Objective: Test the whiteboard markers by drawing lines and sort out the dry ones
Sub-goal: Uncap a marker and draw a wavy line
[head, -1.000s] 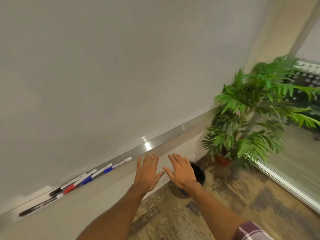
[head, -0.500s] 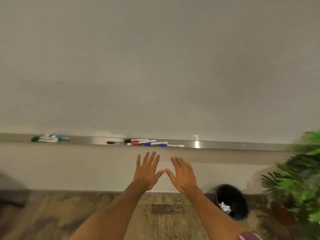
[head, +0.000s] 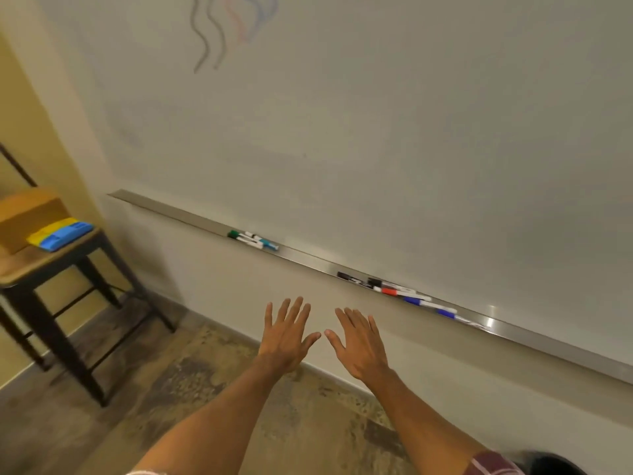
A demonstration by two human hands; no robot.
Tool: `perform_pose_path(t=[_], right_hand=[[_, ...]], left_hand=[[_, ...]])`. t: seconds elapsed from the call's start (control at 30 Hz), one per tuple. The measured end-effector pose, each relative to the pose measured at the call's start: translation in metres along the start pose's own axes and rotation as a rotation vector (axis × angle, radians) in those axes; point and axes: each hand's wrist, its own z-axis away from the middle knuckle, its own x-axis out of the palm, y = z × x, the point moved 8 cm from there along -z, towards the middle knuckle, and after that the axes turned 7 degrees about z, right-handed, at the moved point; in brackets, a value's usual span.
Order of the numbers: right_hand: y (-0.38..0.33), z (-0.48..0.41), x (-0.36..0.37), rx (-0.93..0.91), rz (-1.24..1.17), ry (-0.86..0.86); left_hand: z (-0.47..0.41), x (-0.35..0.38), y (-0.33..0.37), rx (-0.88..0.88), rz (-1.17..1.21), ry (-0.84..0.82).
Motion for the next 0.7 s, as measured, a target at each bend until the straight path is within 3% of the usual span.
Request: perform_pose_path(t=[0.37,0.7], right_hand=[[-0.165,-0.071,0.001,-0.085,0.008,0.029],[-0.252,-0.133,0.000,-0.138,0.032,0.038]], left_hand=[[0.008,-0.037,-0.177,-0.128,0.029,0.028],[-0.006,-0.062,-0.282,-0.177,0.035,0.063]])
